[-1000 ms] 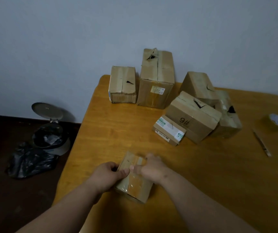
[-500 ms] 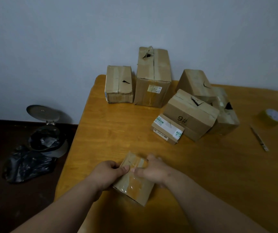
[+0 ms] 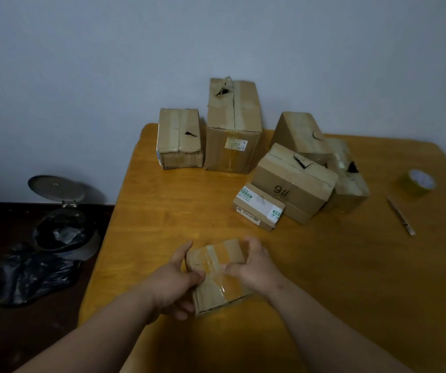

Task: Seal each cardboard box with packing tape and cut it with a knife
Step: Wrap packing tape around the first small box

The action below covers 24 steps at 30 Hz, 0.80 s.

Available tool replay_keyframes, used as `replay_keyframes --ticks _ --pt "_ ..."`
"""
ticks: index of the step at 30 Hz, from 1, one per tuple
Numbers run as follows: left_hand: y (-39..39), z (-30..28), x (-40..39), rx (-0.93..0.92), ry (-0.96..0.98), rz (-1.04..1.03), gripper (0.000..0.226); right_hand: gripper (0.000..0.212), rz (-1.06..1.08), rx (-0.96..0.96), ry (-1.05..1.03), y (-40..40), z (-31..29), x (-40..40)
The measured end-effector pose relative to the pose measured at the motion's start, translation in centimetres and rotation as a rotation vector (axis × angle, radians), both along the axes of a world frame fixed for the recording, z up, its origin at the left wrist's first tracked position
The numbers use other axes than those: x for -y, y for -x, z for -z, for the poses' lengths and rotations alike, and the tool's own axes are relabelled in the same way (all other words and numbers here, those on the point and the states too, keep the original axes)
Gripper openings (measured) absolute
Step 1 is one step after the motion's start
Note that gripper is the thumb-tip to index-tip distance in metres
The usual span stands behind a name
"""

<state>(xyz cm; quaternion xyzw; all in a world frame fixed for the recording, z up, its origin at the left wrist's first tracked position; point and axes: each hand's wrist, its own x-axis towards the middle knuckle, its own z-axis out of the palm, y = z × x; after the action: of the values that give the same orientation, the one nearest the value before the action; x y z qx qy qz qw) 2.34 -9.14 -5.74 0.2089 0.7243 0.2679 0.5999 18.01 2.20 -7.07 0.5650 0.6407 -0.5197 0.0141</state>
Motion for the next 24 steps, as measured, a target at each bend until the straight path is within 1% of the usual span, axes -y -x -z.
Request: replay_keyframes --ticks 3,4,6,7,9,11,13,14,15,17,19,24 --pt "-0.8 0.2 -0.1 -0.017 -0.023 -0.061 0.047 0.080 -0.095 0.037 0.062 -0.8 0.3 -0.1" --pt "-1.2 0.2 -0.1 -0.031 -0.023 -0.082 0.043 0.075 -0.114 0.027 0.045 -1.0 0.3 -0.1" --pt "-1.6 0.1 -0.4 -0.051 -0.003 -0.110 0.041 0.063 -0.153 0.014 -0.032 -1.0 0.2 -0.2" --pt "-1.7 0.0 -0.7 -0.061 0.017 -0.104 0.042 0.059 -0.175 0.028 -0.075 -1.0 0.0 -0.4" --pt "-1.7 -0.2 -1.3 -0.133 0.082 -0.021 0.050 0.062 -0.227 0.083 -0.149 -1.2 -0.4 -0.7" --pt "-1.4 -0.6 -2.1 -0.320 0.139 0.134 0.066 0.069 -0.282 0.123 -0.160 -1.7 -0.7 -1.2" --pt "-1.4 -1.2 -3.1 -0.576 0.149 0.286 0.088 0.070 -0.308 0.124 -0.136 -2.5 -1.2 -2.0" --pt "-1.6 -1.7 -3.6 -0.683 0.133 0.336 0.095 0.070 -0.322 0.127 -0.134 -3.1 -1.4 -2.4" --pt "-2.0 -2.2 -4.2 -0.768 0.097 0.363 0.096 0.070 -0.337 0.136 -0.141 -3.7 -1.7 -3.0" --pt "-3.1 -3.0 -5.8 -0.892 -0.018 0.384 0.088 0.068 -0.347 0.164 -0.163 -4.8 -2.1 -4.0" --pt "-4.7 -3.4 -7.8 -0.938 -0.124 0.411 0.078 0.068 -0.327 0.182 -0.166 -6.1 -2.4 -5.0" --pt "-8.2 -4.2 -13.2 -0.990 -0.239 0.579 0.069 0.062 -0.252 0.214 -0.138 -9.2 -2.6 -7.2"
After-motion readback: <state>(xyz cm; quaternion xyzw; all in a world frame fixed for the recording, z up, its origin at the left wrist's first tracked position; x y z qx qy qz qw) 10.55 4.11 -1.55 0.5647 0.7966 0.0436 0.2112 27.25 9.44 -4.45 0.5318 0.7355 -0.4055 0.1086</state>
